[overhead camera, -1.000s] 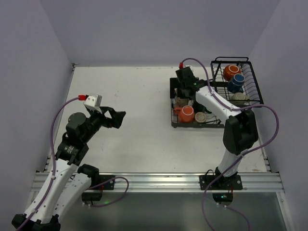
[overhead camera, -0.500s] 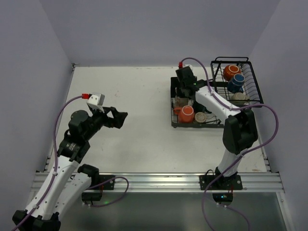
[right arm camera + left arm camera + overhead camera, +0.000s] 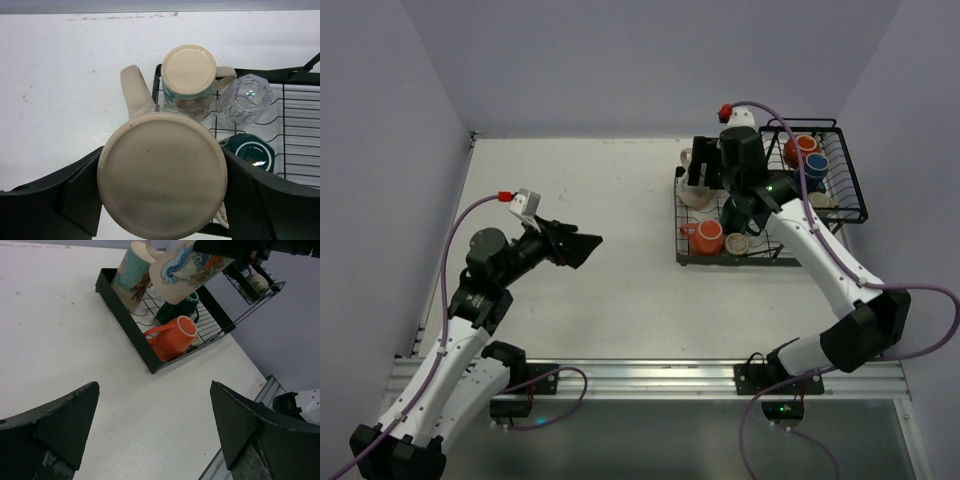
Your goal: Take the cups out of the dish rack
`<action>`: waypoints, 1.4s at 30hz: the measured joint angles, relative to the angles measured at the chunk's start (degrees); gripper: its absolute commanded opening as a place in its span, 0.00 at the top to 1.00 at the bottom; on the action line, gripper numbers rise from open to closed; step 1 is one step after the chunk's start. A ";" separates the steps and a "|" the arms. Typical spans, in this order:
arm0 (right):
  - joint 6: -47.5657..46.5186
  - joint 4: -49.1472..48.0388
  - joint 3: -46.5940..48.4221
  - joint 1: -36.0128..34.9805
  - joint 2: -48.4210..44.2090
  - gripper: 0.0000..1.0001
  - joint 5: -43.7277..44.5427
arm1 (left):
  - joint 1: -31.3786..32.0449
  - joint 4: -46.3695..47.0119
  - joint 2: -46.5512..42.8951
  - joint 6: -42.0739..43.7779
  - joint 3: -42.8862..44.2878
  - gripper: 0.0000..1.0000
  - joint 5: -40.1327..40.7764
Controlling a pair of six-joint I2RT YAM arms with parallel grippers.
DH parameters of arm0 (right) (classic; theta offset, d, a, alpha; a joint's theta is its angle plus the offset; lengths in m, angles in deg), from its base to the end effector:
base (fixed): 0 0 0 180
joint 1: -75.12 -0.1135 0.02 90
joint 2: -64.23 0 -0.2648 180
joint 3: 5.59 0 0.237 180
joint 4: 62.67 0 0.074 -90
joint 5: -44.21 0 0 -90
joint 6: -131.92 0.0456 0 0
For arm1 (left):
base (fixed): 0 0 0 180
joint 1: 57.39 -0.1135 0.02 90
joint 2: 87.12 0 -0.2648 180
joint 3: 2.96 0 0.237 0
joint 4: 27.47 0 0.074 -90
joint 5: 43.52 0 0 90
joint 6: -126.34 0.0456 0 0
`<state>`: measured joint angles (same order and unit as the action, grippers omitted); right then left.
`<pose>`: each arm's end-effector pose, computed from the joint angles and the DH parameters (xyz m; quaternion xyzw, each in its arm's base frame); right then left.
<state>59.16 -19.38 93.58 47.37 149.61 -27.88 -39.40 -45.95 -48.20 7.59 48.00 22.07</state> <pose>0.2995 0.1417 0.3761 -0.0001 0.8569 0.0662 0.5112 0.1469 -0.0675 0.3163 0.0719 0.7388 -0.4030 0.5353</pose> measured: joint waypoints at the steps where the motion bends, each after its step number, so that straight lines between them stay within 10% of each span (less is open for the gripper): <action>1: 0.44 -0.63 -0.79 0.00 -1.64 0.79 -0.70 | 0.00 1.92 0.00 -1.57 -0.85 0.04 -1.18; 13: 20.11 -17.25 -22.25 -3.91 -20.35 0.76 -22.77 | 0.02 33.27 4.83 -24.37 -16.41 0.08 -10.14; 28: 34.97 -36.17 -30.10 -10.40 -19.10 0.76 -34.10 | 2.21 51.19 9.81 -34.40 -17.44 0.18 -10.69; 31: 36.70 -39.39 -30.86 -11.08 -16.46 0.76 -34.53 | 2.56 53.24 10.97 -35.78 -17.46 0.33 -10.71; 36: 40.54 -46.88 -33.27 -11.58 -13.49 0.75 -36.06 | 2.73 54.05 11.54 -38.10 -18.69 0.92 -9.46; 37: 41.57 -48.74 -34.05 -11.37 -13.38 0.73 -36.50 | 2.73 55.12 11.43 -40.11 -18.93 0.98 -9.66; 41: 44.85 -53.77 -35.36 -11.23 -13.20 0.04 -37.83 | 3.06 58.12 9.62 -41.38 -18.88 1.00 -9.40; 42: 44.98 -54.38 -35.47 -11.30 -13.11 0.01 -38.01 | 3.10 57.55 9.16 -40.54 -18.71 1.00 -9.20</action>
<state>104.14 -73.76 58.11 36.07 136.50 -65.89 -36.29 11.60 -39.04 -32.96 29.29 12.87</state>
